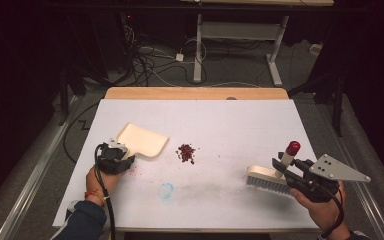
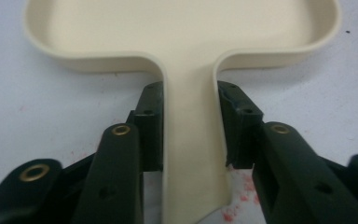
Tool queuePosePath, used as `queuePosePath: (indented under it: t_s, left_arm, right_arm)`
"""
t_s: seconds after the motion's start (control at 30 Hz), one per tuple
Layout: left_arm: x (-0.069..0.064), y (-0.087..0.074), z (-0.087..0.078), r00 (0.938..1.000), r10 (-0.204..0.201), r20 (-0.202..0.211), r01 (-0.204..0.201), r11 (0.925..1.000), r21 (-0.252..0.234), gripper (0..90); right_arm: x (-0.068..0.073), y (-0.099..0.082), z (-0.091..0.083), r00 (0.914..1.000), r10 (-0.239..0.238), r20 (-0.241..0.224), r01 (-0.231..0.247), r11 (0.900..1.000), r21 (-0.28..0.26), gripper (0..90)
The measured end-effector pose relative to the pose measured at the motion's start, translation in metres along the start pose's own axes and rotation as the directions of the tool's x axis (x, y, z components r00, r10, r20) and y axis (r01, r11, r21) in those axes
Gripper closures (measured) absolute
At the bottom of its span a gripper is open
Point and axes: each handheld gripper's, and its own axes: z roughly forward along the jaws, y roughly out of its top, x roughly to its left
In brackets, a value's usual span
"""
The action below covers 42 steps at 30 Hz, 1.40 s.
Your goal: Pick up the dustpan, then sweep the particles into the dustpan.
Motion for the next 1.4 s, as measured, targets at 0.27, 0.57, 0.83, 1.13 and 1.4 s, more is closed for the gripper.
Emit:
queuePosePath:
  t_s: [0.27,0.57,0.83,1.13,1.4]
  left_arm:
    - [0.0,0.002,-0.009,0.9992,0.04,0.007,-0.04,0.9991,-0.009,63.4]
    - [-0.002,0.003,-0.023,0.9947,0.09,0.05,-0.09,0.9959,-0.01,63.5]
    - [-0.015,-0.008,-0.043,0.9826,0.144,0.118,-0.146,0.9893,0.008,63.4]
    - [-0.043,-0.023,-0.056,0.9563,0.222,0.19,-0.23,0.9731,0.018,63.4]
    - [-0.05,-0.024,-0.053,0.95,0.245,0.193,-0.256,0.966,0.034,63.2]
  right_arm:
    - [-0.001,0.001,0.003,1.0,-0.001,-0.006,0.001,1.0,0.005,69.7]
    - [-0.005,0.001,0.009,1.0,-0.002,-0.002,0.002,0.9999,0.012,69.8]
    - [-0.008,0.001,0.011,0.9999,0.014,0.006,-0.014,0.9999,0.01,69.8]
    - [-0.013,0.004,0.024,0.9995,0.032,-0.003,-0.032,0.9994,0.008,69.8]
    - [-0.013,0.016,0.055,0.9991,0.042,-0.008,-0.042,0.9991,0.007,69.8]
